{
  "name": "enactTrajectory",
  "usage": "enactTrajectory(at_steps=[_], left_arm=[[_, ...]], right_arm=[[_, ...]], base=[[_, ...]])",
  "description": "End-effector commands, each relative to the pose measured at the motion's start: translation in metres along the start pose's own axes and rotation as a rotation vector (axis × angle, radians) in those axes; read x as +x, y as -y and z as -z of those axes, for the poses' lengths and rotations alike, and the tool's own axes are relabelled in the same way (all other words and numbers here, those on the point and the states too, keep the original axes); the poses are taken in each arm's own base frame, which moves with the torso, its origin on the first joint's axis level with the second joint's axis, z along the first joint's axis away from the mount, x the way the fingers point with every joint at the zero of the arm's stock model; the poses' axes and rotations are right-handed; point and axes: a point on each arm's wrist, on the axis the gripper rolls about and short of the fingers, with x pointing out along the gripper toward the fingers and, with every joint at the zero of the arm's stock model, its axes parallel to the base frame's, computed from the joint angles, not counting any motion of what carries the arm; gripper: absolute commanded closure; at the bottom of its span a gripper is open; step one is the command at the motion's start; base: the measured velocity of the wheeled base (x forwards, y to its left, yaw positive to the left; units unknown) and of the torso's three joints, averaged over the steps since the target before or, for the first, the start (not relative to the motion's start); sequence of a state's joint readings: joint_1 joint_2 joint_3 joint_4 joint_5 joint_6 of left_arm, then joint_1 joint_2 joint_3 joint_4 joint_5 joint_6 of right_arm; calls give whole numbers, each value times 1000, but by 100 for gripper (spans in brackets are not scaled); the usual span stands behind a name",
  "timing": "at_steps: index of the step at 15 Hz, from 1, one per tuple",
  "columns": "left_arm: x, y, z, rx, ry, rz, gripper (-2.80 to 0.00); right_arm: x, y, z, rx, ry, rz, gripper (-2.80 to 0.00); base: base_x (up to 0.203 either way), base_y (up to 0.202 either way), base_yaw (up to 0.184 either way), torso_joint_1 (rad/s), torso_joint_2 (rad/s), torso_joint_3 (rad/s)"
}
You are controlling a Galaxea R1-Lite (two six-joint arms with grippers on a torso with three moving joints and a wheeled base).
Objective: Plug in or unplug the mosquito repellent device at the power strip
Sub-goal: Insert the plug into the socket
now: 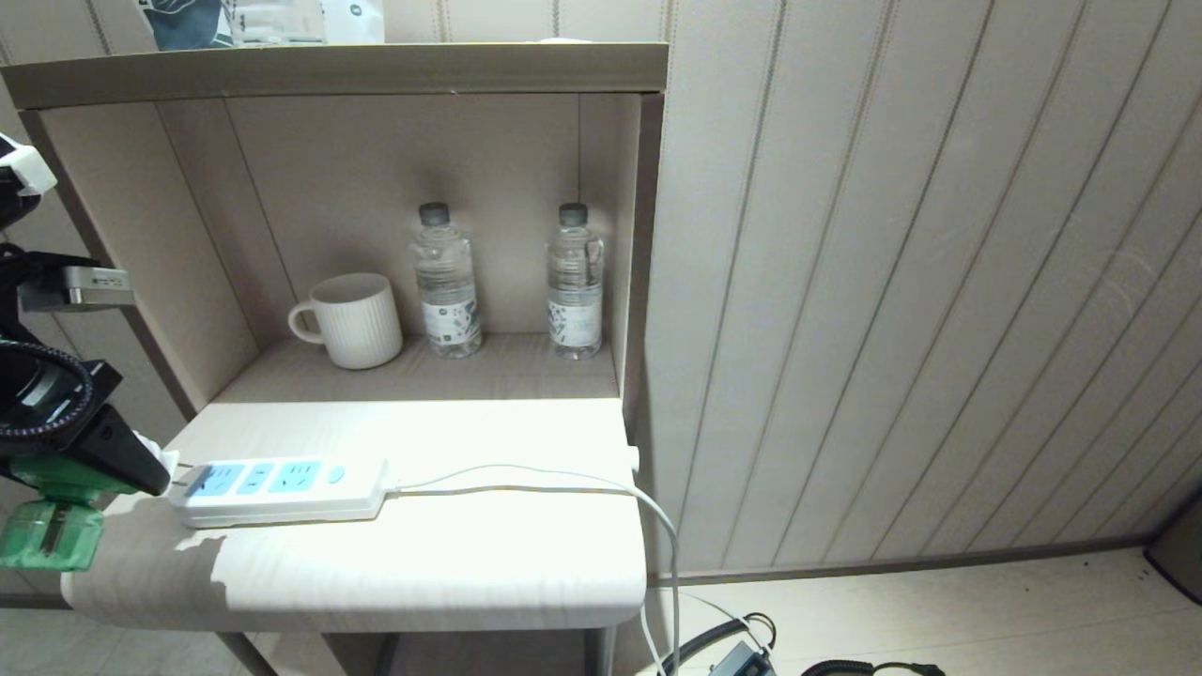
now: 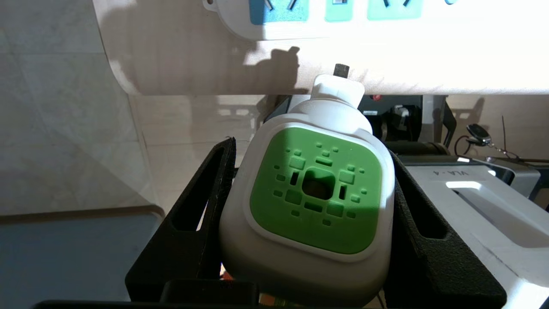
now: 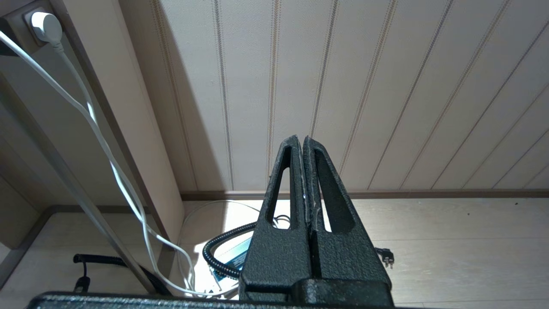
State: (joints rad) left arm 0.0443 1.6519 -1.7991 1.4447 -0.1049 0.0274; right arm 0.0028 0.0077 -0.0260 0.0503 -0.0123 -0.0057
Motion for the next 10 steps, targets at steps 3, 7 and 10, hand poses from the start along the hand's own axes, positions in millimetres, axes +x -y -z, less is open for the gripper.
enactTrajectory(at_steps=[3, 7, 10], left_arm=[[0, -1, 3, -6, -20, -2, 0], [0, -1, 3, -6, -18, 0, 0], [4, -1, 1, -8, -37, 6, 0]], right_arm=[[0, 0, 0, 1, 0, 0, 0], [0, 0, 0, 0, 0, 0, 0], [0, 0, 0, 0, 0, 0, 0]], base=[[0, 0, 0, 0, 0, 0], [0, 0, 0, 116, -272, -161], [0, 0, 0, 178, -420, -240]])
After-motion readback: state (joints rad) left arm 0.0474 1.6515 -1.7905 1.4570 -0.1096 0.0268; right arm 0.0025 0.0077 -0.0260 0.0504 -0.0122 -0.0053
